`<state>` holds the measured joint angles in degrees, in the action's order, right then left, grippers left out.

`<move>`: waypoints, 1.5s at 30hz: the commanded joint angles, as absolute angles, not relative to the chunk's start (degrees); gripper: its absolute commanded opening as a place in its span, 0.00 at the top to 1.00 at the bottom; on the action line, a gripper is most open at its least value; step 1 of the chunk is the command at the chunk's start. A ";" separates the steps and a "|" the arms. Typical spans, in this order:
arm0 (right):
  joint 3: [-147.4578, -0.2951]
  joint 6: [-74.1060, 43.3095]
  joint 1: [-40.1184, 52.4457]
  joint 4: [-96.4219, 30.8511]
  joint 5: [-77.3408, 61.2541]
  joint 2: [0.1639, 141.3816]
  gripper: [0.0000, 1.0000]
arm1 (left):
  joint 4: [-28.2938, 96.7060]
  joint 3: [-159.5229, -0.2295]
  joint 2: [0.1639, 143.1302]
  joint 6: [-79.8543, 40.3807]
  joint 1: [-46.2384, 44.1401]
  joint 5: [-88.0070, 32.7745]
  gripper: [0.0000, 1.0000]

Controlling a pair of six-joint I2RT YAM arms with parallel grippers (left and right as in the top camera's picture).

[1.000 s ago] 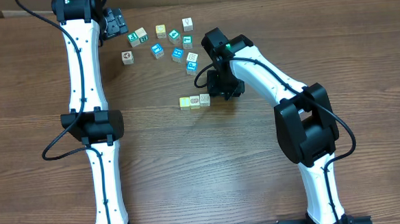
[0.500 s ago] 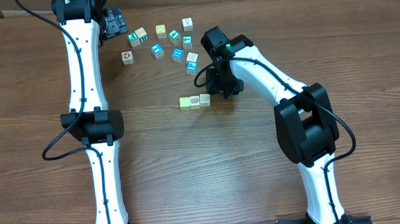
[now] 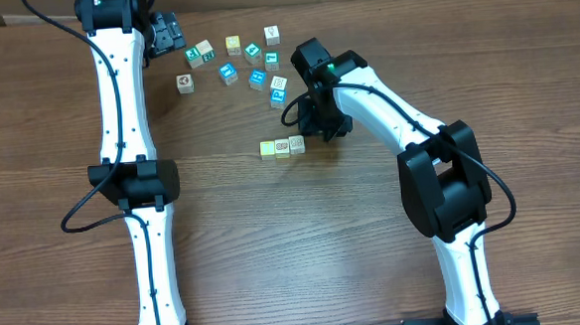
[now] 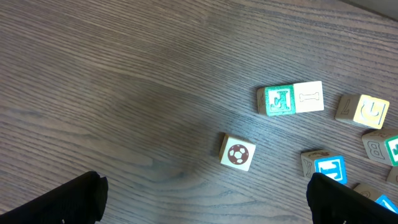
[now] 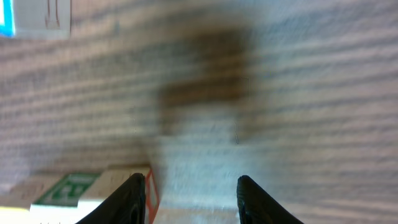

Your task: Form a horizontal line

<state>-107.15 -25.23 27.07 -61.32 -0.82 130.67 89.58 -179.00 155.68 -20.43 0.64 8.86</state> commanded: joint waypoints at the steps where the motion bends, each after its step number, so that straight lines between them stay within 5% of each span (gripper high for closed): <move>1: -108.71 -24.99 26.44 -59.20 3.62 128.38 0.57 | 89.52 -180.00 153.97 -19.73 0.73 9.41 0.00; 7: -108.71 -25.02 26.20 -53.71 -0.23 128.38 0.63 | 89.54 -180.00 153.97 -19.73 0.73 9.41 0.00; 13: -108.71 -25.08 26.39 -53.10 -2.98 128.38 0.96 | 89.52 -180.00 153.97 -19.73 0.73 9.41 0.00; 45: -108.53 -25.04 31.16 -54.41 -3.03 128.38 0.96 | 89.52 -180.00 153.97 -19.73 0.73 9.41 0.00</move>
<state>-107.22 -25.21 30.85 -55.24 -2.79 130.67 89.58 -179.00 155.68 -20.43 0.64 8.86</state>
